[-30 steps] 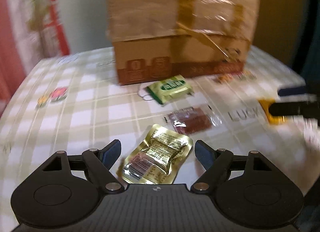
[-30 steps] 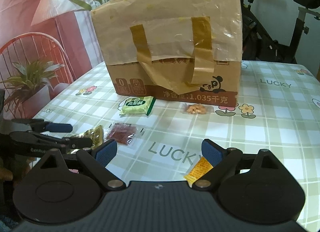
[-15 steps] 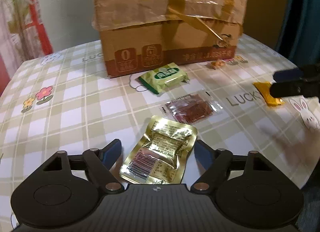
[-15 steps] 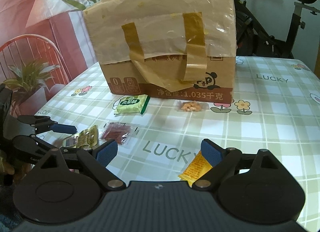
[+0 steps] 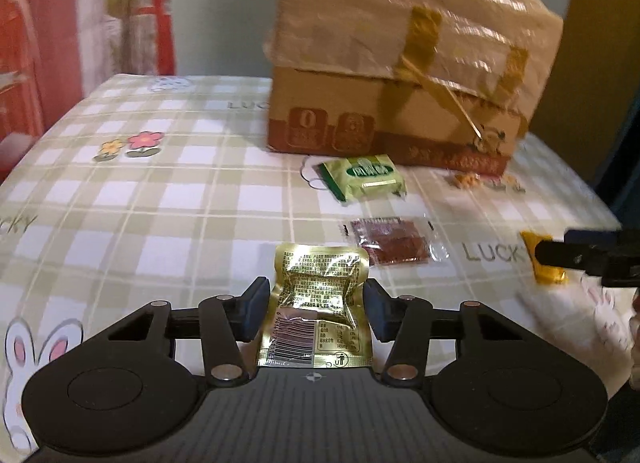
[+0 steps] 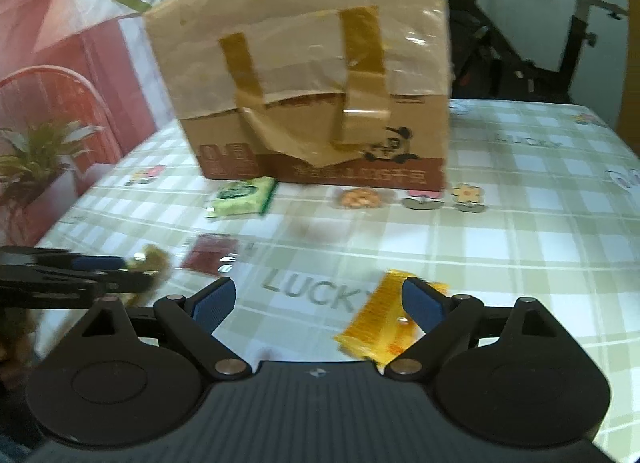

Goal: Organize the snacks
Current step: 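Grasp the gold foil pack with the left tool while the right tool grasps the yellow packet, then carry the gold foil pack and yellow packet over the box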

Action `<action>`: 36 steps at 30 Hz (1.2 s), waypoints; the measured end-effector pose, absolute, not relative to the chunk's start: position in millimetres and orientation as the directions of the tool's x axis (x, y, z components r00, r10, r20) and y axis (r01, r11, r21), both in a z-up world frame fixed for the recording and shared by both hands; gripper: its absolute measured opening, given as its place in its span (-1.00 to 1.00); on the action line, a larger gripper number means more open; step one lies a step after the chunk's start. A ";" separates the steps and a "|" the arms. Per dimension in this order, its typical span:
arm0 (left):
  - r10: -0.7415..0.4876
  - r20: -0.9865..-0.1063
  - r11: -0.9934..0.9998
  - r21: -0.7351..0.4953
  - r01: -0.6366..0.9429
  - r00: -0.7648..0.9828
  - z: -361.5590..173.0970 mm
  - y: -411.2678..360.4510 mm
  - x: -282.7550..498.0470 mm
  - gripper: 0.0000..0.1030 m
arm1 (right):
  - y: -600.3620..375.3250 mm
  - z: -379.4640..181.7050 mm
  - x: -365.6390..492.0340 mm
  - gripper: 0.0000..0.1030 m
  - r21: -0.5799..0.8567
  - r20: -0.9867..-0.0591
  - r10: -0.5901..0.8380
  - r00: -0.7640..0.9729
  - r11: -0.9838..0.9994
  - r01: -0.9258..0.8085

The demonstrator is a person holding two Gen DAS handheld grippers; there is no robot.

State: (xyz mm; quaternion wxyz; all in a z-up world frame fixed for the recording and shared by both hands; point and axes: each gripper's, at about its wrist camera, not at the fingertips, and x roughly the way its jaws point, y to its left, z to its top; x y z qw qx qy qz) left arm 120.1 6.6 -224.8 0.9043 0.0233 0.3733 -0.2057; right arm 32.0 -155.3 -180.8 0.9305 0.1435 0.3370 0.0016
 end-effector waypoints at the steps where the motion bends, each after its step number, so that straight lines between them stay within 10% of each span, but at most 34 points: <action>1: -0.357 -0.678 0.916 -0.122 0.381 0.643 -224.2 7.5 117.2 0.04 | -155.9 -181.5 32.1 0.78 0.253 -0.632 0.075 0.771 0.961 0.114; 20: -0.358 -0.649 0.916 -0.103 0.389 0.671 -222.0 4.0 110.4 0.04 | -143.7 -207.7 38.1 -0.24 0.069 -0.626 -0.038 0.779 0.992 0.104; 36: -0.350 -0.650 0.917 -0.093 0.387 0.674 -222.6 4.1 109.3 0.05 | -146.1 -209.9 35.8 -0.26 0.092 -0.606 -0.002 0.796 0.993 0.072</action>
